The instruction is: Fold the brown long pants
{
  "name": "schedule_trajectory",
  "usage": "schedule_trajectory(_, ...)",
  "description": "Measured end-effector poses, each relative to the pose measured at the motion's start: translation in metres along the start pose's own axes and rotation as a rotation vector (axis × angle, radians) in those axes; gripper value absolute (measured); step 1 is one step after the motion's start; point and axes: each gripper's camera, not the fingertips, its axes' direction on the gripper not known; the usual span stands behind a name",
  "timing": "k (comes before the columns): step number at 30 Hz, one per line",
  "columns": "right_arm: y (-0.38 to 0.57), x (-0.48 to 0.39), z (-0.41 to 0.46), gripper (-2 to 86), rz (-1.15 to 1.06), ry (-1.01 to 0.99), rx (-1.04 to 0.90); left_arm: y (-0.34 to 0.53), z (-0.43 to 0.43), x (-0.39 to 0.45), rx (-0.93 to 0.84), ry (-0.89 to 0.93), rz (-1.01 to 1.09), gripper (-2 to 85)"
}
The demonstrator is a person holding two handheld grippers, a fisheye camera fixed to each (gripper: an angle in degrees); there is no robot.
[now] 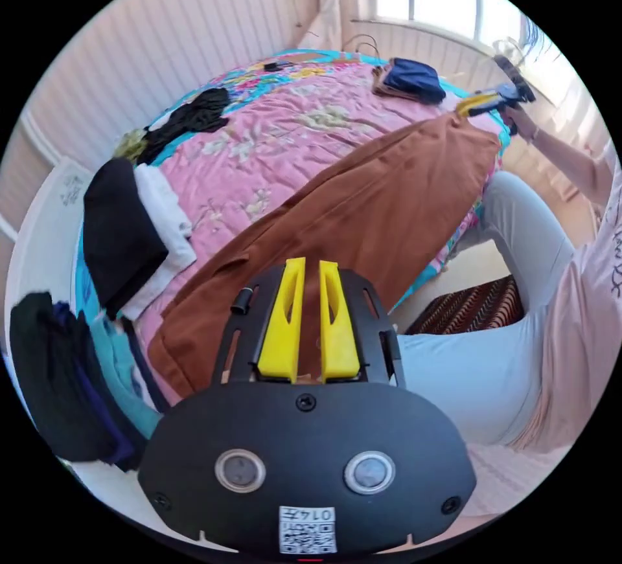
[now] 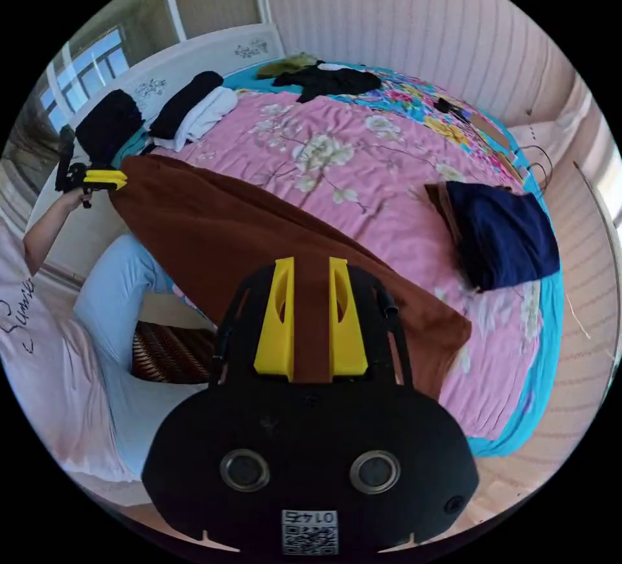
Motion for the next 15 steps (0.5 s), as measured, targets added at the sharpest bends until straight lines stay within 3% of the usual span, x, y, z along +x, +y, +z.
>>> schedule_trajectory(2,-0.068,-0.046,0.042,8.2,-0.227,-0.09,-0.096,-0.036,0.033,0.016,-0.039,-0.01,0.112,6.1)
schedule_trajectory(5,-0.119,-0.086,0.093,8.3,-0.385,-0.107,-0.233,-0.074,0.086,0.03,-0.094,0.026,0.178,7.8)
schedule_trajectory(8,-0.139,-0.103,0.154,7.3,-0.437,-0.085,-0.41,-0.082,0.148,0.043,-0.189,0.084,0.201,8.6)
schedule_trajectory(11,-0.151,-0.104,0.17,4.7,-0.384,-0.116,-0.425,-0.08,0.176,0.05,-0.17,0.102,0.203,8.1)
schedule_trajectory(15,-0.157,-0.102,0.164,2.3,-0.38,-0.145,-0.412,-0.079,0.19,0.054,-0.146,0.12,0.151,1.4)
